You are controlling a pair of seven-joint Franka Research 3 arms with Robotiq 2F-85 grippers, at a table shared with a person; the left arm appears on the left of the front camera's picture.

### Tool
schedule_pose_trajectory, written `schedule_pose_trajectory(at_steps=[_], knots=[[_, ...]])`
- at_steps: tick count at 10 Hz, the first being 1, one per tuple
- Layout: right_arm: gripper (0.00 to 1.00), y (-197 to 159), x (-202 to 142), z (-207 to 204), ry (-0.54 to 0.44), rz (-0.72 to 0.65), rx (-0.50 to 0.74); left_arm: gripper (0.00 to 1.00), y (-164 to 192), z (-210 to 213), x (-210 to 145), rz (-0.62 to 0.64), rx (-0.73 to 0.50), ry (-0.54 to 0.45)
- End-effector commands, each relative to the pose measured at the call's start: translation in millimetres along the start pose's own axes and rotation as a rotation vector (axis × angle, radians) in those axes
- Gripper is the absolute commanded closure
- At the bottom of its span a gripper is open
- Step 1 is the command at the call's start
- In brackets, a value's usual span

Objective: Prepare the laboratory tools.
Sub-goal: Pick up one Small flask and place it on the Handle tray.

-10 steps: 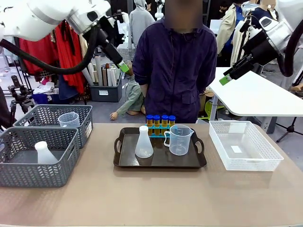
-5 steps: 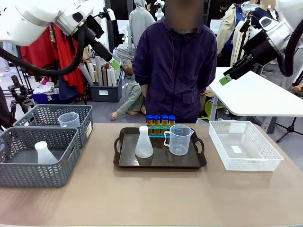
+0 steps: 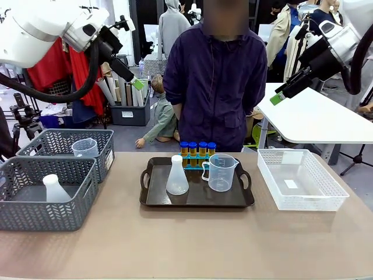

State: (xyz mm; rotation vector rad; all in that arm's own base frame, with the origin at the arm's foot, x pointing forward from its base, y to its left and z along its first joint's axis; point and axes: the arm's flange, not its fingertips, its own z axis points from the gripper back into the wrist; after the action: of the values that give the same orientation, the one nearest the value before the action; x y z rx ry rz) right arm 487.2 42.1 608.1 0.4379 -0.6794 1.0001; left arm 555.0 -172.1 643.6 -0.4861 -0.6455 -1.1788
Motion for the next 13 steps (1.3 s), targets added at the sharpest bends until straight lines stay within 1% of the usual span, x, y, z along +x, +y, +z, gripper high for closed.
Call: schedule_pose_trajectory(at_steps=[1, 2, 3, 13], knots=[[0.0, -0.3, 0.2, 0.6, -0.002, 0.009, 0.004, 0.0, -7.7, 0.3, -3.6, -0.022, 0.015, -0.048], [0.0, -0.3, 0.2, 0.6, -0.002, 0.009, 0.004, 0.0, -6.1, -1.0, -2.0, -0.02, 0.021, -0.046], [0.0, -0.3, 0.2, 0.6, -0.002, 0.009, 0.004, 0.0, -1.3, 0.4, 1.9, -0.002, 0.006, -0.006], [0.0, -0.3, 0.2, 0.6, -0.002, 0.009, 0.004, 0.0, -1.3, 0.4, 1.9, -0.002, 0.006, -0.006]])
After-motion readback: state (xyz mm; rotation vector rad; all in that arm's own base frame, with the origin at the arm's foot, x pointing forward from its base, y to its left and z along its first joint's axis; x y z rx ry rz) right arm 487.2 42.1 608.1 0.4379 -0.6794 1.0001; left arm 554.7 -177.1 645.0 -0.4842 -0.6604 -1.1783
